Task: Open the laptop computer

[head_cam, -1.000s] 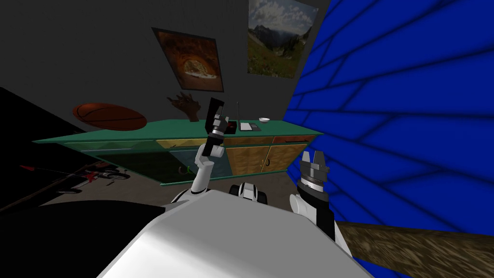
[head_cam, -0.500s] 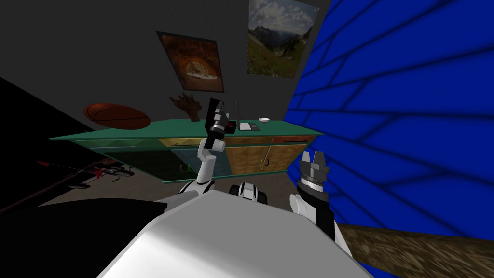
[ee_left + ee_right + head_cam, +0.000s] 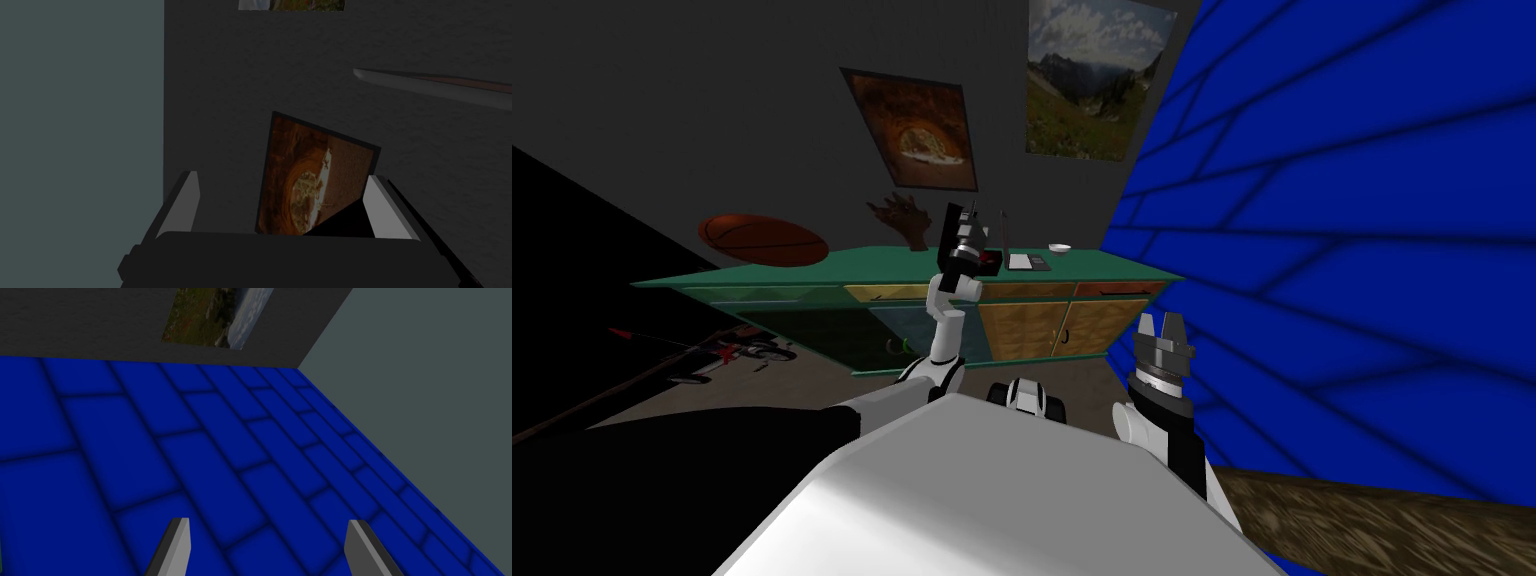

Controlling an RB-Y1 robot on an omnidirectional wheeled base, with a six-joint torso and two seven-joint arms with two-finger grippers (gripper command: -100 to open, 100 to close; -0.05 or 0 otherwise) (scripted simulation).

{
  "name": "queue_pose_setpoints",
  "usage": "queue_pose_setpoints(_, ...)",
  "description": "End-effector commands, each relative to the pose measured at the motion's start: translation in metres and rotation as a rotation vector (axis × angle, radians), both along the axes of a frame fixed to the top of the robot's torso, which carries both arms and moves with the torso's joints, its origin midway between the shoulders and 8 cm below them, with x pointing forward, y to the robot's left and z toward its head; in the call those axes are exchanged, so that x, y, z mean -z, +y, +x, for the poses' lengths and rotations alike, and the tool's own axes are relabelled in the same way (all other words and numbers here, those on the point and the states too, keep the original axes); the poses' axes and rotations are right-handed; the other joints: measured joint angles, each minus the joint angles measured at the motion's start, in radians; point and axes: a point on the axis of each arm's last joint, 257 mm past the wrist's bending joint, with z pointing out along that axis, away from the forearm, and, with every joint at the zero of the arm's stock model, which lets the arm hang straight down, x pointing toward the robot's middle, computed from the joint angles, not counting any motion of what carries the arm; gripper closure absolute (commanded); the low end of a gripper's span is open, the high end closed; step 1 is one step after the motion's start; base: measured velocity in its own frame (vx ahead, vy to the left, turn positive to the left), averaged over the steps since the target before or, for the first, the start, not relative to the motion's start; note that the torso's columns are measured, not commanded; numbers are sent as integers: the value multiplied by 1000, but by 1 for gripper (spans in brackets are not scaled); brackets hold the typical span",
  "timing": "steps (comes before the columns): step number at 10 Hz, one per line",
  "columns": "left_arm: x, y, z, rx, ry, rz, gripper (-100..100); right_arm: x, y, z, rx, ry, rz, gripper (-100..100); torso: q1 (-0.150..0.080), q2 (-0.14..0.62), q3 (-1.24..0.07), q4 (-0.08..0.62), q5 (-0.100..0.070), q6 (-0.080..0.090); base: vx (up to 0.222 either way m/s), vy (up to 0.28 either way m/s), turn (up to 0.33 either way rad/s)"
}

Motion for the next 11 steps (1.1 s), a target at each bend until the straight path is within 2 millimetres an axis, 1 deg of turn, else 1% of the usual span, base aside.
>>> queue_pose_setpoints(1, -13, 2, 12, 8, 28, -41, -100, 0, 0, 0, 0, 0, 0, 0, 0, 0, 0, 0, 0, 0, -10, -14, 17)
queue_pose_setpoints(2, -16, 5, 22, 16, 46, -71, -100, 0, 0, 0, 0, 0, 0, 0, 0, 0, 0, 0, 0, 0, -9, -9, 22)
queue_pose_setpoints(3, -20, 4, 24, 16, 58, -78, -100, 0, 0, 0, 0, 0, 0, 0, 0, 0, 0, 0, 0, 0, -6, -5, 11)
queue_pose_setpoints(4, -22, 6, 33, 25, 79, -108, -100, 0, 0, 0, 0, 0, 0, 0, 0, 0, 0, 0, 0, 0, -8, 0, 23)
queue_pose_setpoints(5, -26, 5, 35, 26, 88, -114, -100, 0, 0, 0, 0, 0, 0, 0, 0, 0, 0, 0, 0, 0, -7, 2, 9)
queue_pose_setpoints(6, -26, 7, 45, 36, 113, -144, -100, 0, 0, 0, 0, 0, 0, 0, 0, 0, 0, 0, 0, 0, -8, 8, 12)
queue_pose_setpoints(7, -32, 5, 45, 39, 117, -150, -100, 0, 0, 0, 0, 0, 0, 0, 0, 0, 0, 0, 0, 0, -7, 7, 7)
queue_pose_setpoints(8, -33, 5, 55, 51, 143, -181, -100, 0, 0, 0, 0, 0, 0, 0, 0, 0, 0, 0, 0, 0, -6, 13, 11)
queue_pose_setpoints(9, -34, 4, 57, 51, 157, -187, -100, 0, 0, 0, 0, 0, 0, 0, 0, 0, 0, 0, 0, 0, -6, 13, 5)
queue_pose_setpoints(10, -36, 4, 66, 65, 182, -217, -100, 0, 0, 0, 0, 0, 0, 0, 0, 0, 0, 0, 0, 0, -9, 19, 8)
queue_pose_setpoints(11, -37, 3, 67, 65, 194, -222, -100, 0, 0, 0, 0, 0, 0, 0, 0, 0, 0, 0, 0, 0, -6, 17, 0)
